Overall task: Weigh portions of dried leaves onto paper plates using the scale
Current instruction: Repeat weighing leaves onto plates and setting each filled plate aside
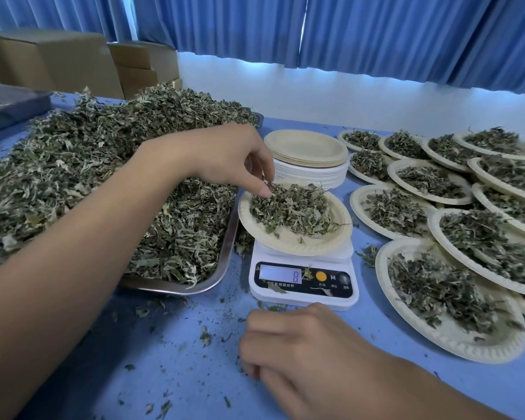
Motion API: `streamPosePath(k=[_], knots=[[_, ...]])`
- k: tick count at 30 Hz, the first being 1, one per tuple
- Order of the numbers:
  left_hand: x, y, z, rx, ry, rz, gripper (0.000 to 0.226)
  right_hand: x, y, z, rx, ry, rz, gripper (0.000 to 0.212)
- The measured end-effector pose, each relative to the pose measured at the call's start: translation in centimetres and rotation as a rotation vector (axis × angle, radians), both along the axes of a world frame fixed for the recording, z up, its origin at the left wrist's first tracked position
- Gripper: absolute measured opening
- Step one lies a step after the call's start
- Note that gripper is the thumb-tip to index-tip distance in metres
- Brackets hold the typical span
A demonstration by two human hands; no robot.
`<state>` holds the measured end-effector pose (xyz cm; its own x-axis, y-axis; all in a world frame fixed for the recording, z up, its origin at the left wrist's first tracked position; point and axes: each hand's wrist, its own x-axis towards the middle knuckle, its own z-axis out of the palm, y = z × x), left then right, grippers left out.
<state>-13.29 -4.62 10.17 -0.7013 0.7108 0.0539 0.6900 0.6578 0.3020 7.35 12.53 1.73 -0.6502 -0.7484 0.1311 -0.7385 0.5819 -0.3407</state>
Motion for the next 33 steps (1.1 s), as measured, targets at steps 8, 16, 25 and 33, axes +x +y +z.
streamPosePath(k=[8,16,25,33], knots=[[0.5,1.5,-0.9,-0.031,0.024,-0.042,0.017,0.0,0.0,-0.1,0.006,0.003,-0.001,0.028],[1.0,0.9,0.5,0.174,0.111,-0.021,0.009,0.0,0.1,-0.2,0.001,0.011,0.011,0.029],[0.1,-1.3,1.8,0.036,0.139,0.133,0.005,-0.1,0.4,-0.4,-0.014,0.127,0.029,0.026],[-0.1,-1.5,1.2,-0.032,-0.011,0.344,0.005,-6.4,6.9,4.7,-0.491,0.302,-0.856,0.014]])
